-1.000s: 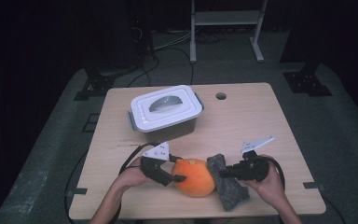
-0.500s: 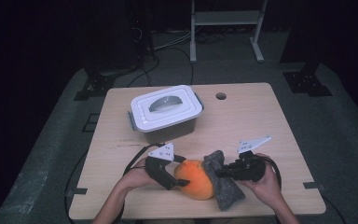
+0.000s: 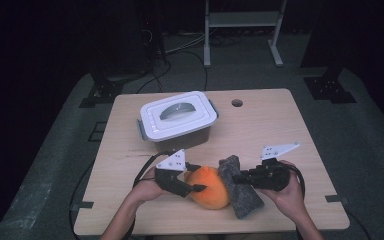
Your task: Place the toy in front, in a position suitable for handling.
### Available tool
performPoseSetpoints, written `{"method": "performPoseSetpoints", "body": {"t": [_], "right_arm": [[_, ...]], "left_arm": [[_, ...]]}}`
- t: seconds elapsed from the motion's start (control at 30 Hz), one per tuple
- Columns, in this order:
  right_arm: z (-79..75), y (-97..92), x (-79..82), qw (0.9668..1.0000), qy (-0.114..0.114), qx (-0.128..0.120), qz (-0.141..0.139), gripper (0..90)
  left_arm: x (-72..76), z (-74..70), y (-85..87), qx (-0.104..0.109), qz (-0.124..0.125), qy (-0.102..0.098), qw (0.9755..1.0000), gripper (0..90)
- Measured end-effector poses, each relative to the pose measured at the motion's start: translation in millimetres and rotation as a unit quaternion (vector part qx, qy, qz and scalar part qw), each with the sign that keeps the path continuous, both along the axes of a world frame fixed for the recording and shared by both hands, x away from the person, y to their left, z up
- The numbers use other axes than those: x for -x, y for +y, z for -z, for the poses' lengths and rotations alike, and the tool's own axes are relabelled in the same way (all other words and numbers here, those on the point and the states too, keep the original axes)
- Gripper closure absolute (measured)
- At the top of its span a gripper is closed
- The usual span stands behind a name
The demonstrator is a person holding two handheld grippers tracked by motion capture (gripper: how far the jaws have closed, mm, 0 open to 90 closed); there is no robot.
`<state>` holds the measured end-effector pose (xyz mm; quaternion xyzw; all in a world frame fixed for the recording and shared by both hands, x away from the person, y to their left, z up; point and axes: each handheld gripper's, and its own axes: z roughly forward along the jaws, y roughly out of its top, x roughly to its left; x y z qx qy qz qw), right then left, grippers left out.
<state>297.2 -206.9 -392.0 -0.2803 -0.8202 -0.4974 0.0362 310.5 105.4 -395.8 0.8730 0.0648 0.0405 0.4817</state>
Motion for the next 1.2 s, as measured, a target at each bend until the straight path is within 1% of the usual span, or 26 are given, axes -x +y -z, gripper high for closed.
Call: {"method": "performPoseSetpoints", "body": {"t": [0.03,0.07,0.13,0.17,0.23,0.27,0.3,0.37,0.43,0.5,0.57,0.6,0.67,0.7,0.77,0.8,0.9,0.93,0.97,1.0,1.03,1.07,1.1,1.13,1.17,1.2], "right_arm": [[-3.4,3.9,1.7,1.0000,-0.007,-0.006,-0.003,77.0],[-5.6,8.3,3.2,0.9999,-0.012,-0.006,-0.008,77.0],[-5.1,16.4,4.5,0.9997,-0.017,0.010,-0.014,77.0],[-2.5,18.3,4.4,0.9996,-0.017,0.017,-0.015,77.0],[3.7,16.4,2.4,0.9998,-0.004,0.010,-0.015,77.1],[6.4,14.5,1.6,0.9998,-0.001,0.012,-0.015,77.1],[9.2,13.1,1.4,0.9998,0.002,0.017,-0.012,77.1],[15.0,10.7,0.4,0.9994,0.010,0.031,-0.010,77.1],[17.1,9.2,-0.5,0.9991,0.015,0.039,-0.007,77.0],[11.7,9.0,0.5,0.9996,0.003,0.027,-0.003,77.0],[2.8,9.9,2.2,0.9999,-0.012,-0.002,0.000,77.0],[-1.3,11.4,3.2,0.9998,-0.020,-0.010,0.000,77.0],[-5.3,15.5,5.7,0.9993,-0.034,-0.015,-0.001,76.9],[-4.7,17.8,6.2,0.9994,-0.034,-0.011,-0.005,76.9],[0.8,21.0,5.9,0.9995,-0.028,0.005,-0.009,77.0],[4.0,21.0,4.9,0.9997,-0.022,0.007,-0.011,77.0],[9.7,19.0,3.2,0.9998,-0.009,0.014,-0.014,77.0],[11.8,18.1,2.8,0.9998,-0.006,0.016,-0.013,77.0],[13.7,16.8,2.3,0.9998,-0.001,0.015,-0.014,77.0],[15.6,14.8,1.4,0.9998,0.006,0.013,-0.014,77.0],[16.4,13.4,0.8,0.9998,0.008,0.015,-0.013,76.9],[17.4,11.9,0.1,0.9997,0.012,0.019,-0.012,77.0],[19.1,11.0,-0.6,0.9995,0.016,0.025,-0.011,76.9],[21.0,9.9,-1.4,0.9993,0.024,0.028,-0.013,76.9],[22.1,8.5,-1.9,0.9991,0.028,0.029,-0.013,76.8],[22.0,6.6,-2.4,0.9990,0.027,0.035,-0.009,76.8]], "left_arm": [[2.0,-0.8,-2.5,-0.005,0.002,-0.006,1.0000,38.1],[3.5,-0.4,-4.9,-0.004,0.004,-0.008,0.9999,38.1],[3.8,0.9,-7.0,-0.015,0.005,-0.012,0.9998,38.1],[3.1,1.6,-6.2,-0.015,0.005,-0.010,0.9998,38.1],[1.9,1.9,-4.0,-0.012,0.002,-0.006,0.9999,38.2],[1.3,1.2,-2.8,-0.011,0.000,-0.009,0.9999,38.2],[1.0,0.4,-1.6,-0.006,-0.002,-0.009,0.9999,38.4],[0.9,-2.7,0.2,-0.002,-0.005,-0.012,0.9999,38.6],[1.9,-6.4,1.0,0.005,-0.007,-0.017,0.9998,38.9],[4.2,-9.7,-0.6,0.002,-0.010,-0.024,0.9997,39.1],[6.5,-10.6,-4.4,-0.003,-0.007,-0.030,0.9995,39.2],[7.3,-10.4,-6.6,-0.005,-0.005,-0.032,0.9995,39.2],[8.7,-10.5,-9.8,-0.006,-0.004,-0.034,0.9994,39.0],[9.1,-10.6,-10.6,-0.005,-0.001,-0.035,0.9994,38.6],[9.5,-9.4,-11.7,-0.006,0.003,-0.033,0.9994,35.8],[9.0,-8.9,-11.5,-0.005,0.005,-0.032,0.9995,33.2],[5.7,-8.9,-8.3,0.005,0.004,-0.017,0.9998,24.2],[4.3,-8.7,-6.6,0.004,0.002,-0.011,0.9999,20.2],[2.8,-7.0,-4.2,0.003,0.002,-0.007,1.0000,18.2],[1.9,-5.5,-2.9,0.001,0.003,-0.004,1.0000,18.3],[0.8,-3.2,-1.4,0.001,0.001,0.001,1.0000,19.3],[0.1,-1.6,-0.3,0.003,0.002,0.004,1.0000,21.9],[0.0,-1.1,0.6,0.004,0.005,0.004,1.0000,24.3],[0.7,-1.2,1.0,0.005,0.006,0.000,1.0000,29.6],[1.1,-2.2,1.2,0.007,0.001,-0.003,1.0000,32.6],[1.0,-3.2,1.5,0.007,-0.002,-0.003,1.0000,35.7]]}}
